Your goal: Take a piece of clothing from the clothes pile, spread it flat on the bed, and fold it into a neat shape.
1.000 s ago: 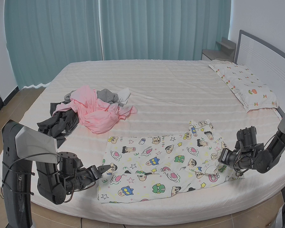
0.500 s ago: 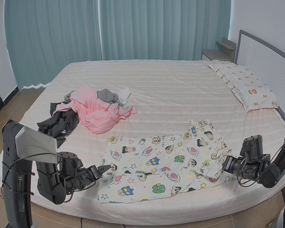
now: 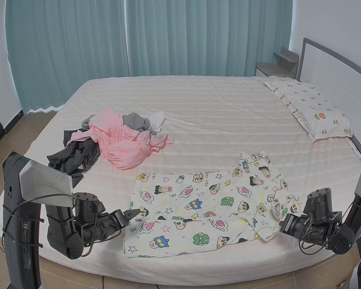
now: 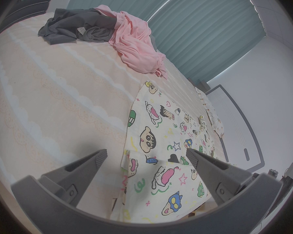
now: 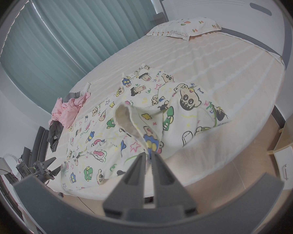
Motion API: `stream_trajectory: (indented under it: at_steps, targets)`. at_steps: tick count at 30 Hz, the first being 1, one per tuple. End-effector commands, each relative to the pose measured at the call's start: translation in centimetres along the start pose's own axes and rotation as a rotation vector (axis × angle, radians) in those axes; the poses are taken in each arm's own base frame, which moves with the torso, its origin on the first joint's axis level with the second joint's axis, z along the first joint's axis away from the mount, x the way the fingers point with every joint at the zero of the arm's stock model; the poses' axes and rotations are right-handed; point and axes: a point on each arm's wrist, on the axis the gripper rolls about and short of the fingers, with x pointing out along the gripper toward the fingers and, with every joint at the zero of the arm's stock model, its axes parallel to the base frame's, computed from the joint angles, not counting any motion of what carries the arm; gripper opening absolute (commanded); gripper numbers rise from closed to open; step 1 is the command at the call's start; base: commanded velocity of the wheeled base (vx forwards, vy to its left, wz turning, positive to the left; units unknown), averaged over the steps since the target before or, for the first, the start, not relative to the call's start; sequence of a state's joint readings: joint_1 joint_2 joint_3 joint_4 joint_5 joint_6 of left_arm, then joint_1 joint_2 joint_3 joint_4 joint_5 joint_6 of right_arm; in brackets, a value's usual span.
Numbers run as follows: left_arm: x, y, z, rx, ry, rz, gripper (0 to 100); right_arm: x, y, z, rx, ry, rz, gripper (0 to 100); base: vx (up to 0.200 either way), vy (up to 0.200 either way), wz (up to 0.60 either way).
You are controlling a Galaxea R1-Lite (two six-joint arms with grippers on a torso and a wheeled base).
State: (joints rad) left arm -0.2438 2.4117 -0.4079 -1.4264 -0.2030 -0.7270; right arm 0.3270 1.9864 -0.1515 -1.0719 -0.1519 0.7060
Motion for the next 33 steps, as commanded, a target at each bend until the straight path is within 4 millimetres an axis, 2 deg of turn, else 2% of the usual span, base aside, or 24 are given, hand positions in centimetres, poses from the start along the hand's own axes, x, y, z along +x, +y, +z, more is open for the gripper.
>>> stream_trajectory:
  at_steps: [1,4,12,14,17,20,23,27,33]
  targets:
    - [0.0,0.0,0.0,0.0,-0.001,0.0,100,-0.4,-1.4,-1.5,-0.008,0.032,-0.026,100,0.0,0.0,0.0]
    - [0.0,0.0,0.0,0.0,0.0,0.001,100,-1.0,-1.7,-1.7,-0.003,0.004,-0.005,100,0.0,0.0,0.0]
    - [0.0,0.0,0.0,0.0,-0.001,0.0,100,-0.9,-0.5,-1.2,-0.037,-0.066,0.078,100,0.0,0.0,0.0]
    - [0.0,0.0,0.0,0.0,0.0,0.001,100,-0.3,0.5,-1.7,-0.053,-0.05,0.113,100,0.0,0.0,0.0]
    - [0.0,0.0,0.0,0.0,-0.001,0.0,100,1.9,2.1,-2.6,-0.04,-0.021,0.145,100,0.0,0.0,0.0]
    - [0.0,0.0,0.0,0.0,0.0,0.001,100,2.6,2.7,-2.8,-0.014,-0.012,0.161,100,0.0,0.0,0.0]
    - [0.0,0.0,0.0,0.0,-0.001,0.0,100,4.1,3.5,-3.3,0.029,0.015,0.184,100,0.0,0.0,0.0]
    - [0.0,0.0,0.0,0.0,-0.001,0.0,100,5.2,4.0,-3.3,0.034,0.008,0.192,100,0.0,0.0,0.0]
    - [0.0,0.0,0.0,0.001,-0.001,0.002,100,4.9,4.7,-3.9,0.041,0.024,0.216,100,0.0,0.0,0.0]
